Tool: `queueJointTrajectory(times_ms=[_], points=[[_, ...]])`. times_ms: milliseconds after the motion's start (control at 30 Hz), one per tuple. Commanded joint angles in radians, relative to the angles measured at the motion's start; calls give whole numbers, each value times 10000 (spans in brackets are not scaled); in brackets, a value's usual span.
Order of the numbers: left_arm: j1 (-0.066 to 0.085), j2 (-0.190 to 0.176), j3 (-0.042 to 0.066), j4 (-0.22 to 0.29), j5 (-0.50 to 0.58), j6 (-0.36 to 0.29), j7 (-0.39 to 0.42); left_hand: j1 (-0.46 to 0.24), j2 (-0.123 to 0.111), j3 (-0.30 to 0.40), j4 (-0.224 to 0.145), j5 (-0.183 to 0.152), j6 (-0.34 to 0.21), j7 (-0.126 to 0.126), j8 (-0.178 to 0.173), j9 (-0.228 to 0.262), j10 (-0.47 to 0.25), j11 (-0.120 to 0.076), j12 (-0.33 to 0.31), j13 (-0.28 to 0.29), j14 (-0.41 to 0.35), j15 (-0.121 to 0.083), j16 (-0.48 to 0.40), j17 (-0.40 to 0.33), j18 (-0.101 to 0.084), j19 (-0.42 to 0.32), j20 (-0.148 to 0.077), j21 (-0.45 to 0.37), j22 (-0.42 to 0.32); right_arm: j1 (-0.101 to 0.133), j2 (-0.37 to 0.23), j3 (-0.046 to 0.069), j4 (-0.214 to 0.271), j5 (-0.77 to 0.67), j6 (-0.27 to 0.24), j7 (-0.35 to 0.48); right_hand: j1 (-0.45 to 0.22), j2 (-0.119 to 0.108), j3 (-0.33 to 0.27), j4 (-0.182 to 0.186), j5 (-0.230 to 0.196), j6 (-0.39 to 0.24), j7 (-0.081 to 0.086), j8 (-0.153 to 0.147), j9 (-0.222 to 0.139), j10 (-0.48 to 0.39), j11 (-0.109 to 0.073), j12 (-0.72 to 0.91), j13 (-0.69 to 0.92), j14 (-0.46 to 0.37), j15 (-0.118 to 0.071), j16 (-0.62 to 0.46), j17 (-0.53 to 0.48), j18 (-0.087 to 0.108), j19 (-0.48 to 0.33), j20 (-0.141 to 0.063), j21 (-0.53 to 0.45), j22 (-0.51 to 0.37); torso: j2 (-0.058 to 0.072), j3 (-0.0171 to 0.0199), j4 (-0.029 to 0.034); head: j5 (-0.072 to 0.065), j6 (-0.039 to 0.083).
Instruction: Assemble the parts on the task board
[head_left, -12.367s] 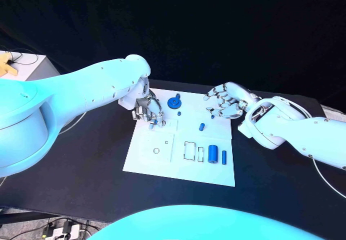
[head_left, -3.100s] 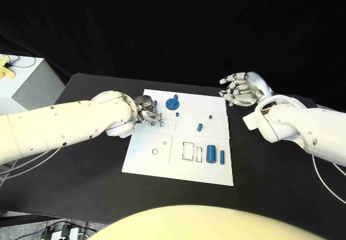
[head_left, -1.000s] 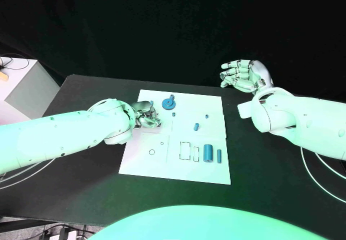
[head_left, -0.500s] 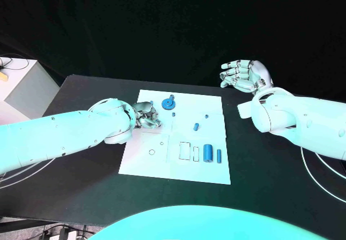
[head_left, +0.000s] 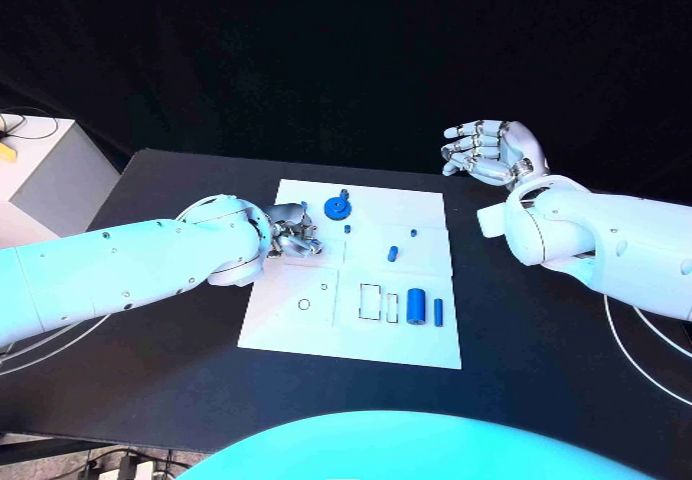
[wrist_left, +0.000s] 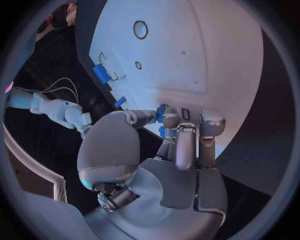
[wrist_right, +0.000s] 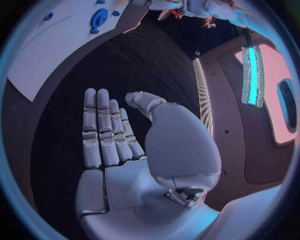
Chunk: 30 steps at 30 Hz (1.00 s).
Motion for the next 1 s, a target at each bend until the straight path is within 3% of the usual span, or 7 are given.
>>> queueJointTrajectory(times_ms=[33,1000], points=[[-29,16,-29,-31,-146,211,-28,137,72,2098,-2157,13,56,15,-23,3,-18,40,-62,-9,449,-25,0,809,-120,-31,13,-18,-11,1,-5,6,29,-17,174,94,-106,-3,0,-64,65,-71,399,2,-16,23,47,-68,-11,4,68,-78,-26,73,-15,51,-76,-29,0,-2,3,4,1],[-26,-8,-28,-77,-181,193,-305,196,103,2084,-2150,34,66,19,-37,-13,25,44,-35,75,467,-21,17,862,-133,6,19,13,55,0,-26,6,40,-17,152,136,-104,-2,2,-75,87,-71,401,5,-18,26,49,-73,-12,-2,73,-104,-41,73,-19,56,-96,-58,2,8,-7,-30,1]])
